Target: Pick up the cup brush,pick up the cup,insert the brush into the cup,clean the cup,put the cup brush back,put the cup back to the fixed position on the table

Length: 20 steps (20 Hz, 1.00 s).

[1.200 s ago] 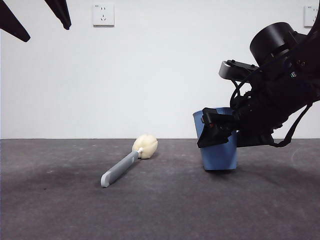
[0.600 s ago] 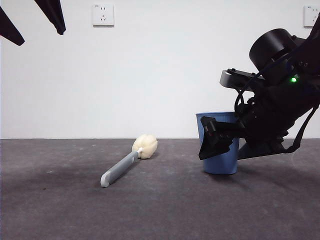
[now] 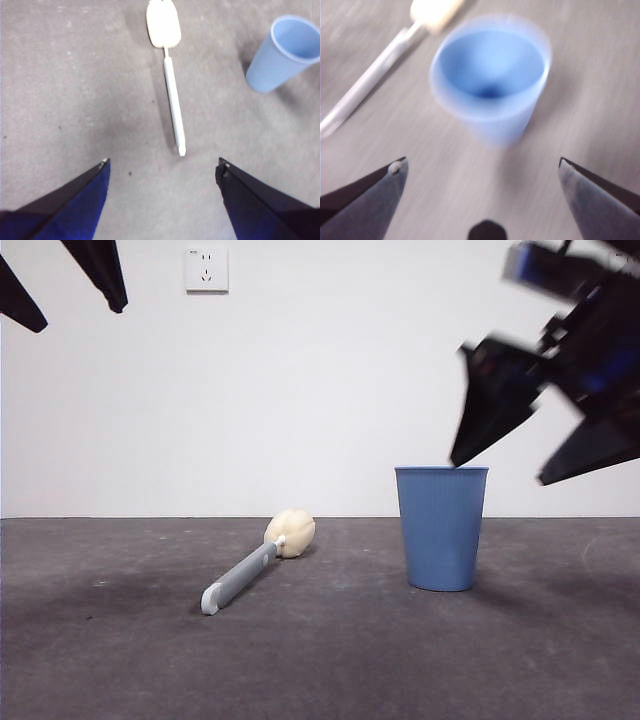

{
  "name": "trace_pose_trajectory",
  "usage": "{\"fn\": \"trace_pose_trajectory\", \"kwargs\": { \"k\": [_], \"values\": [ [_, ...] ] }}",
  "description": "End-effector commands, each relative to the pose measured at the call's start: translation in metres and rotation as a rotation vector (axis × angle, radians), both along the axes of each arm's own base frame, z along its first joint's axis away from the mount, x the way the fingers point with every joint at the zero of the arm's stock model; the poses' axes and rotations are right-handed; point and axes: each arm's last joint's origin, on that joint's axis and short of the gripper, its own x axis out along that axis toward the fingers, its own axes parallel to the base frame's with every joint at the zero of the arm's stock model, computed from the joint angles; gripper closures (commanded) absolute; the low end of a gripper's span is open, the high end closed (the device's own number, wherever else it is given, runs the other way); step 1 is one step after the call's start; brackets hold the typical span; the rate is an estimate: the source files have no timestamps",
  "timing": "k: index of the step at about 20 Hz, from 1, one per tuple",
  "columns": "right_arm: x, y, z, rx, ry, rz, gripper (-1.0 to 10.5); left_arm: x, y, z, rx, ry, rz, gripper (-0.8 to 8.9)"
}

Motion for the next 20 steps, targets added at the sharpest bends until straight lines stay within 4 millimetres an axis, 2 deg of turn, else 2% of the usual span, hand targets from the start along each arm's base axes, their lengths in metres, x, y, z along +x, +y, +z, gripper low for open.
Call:
{"fn": "trace_pose_trajectory", "kwargs": {
  "k": [1, 4, 5, 6, 7, 10, 20],
  "values": [
    [-0.037, -0.004, 0.012, 0.047, 0.135, 0.066, 5.1, -0.003, 0.001, -0.005, 0.055, 0.03, -0.052, 4.69],
    [-0.074, -0.005, 0.025, 0.11, 0.211, 0.195, 7.9, -0.006, 0.0, -0.008, 0.046, 0.08, -0.115, 4.96],
    [-0.083, -0.005, 0.03, 0.141, 0.214, 0.237, 9.2, -0.006, 0.0, -0.008, 0.044, 0.093, -0.133, 6.32],
    [-0.089, -0.005, 0.034, 0.164, 0.205, 0.273, 9.6, -0.007, 0.0, -0.009, 0.049, 0.097, -0.142, 7.75],
    [-0.094, -0.005, 0.037, 0.186, 0.198, 0.296, 9.6, -0.007, 0.0, -0.009, 0.047, 0.107, -0.155, 8.19],
    [-0.102, -0.005, 0.039, 0.199, 0.209, 0.294, 9.6, -0.008, 0.0, -0.009, 0.03, 0.121, -0.185, 8.22],
    [-0.103, -0.005, 0.038, 0.189, 0.223, 0.293, 9.5, -0.008, 0.0, -0.009, 0.046, 0.106, -0.196, 8.17]
  ]
}}
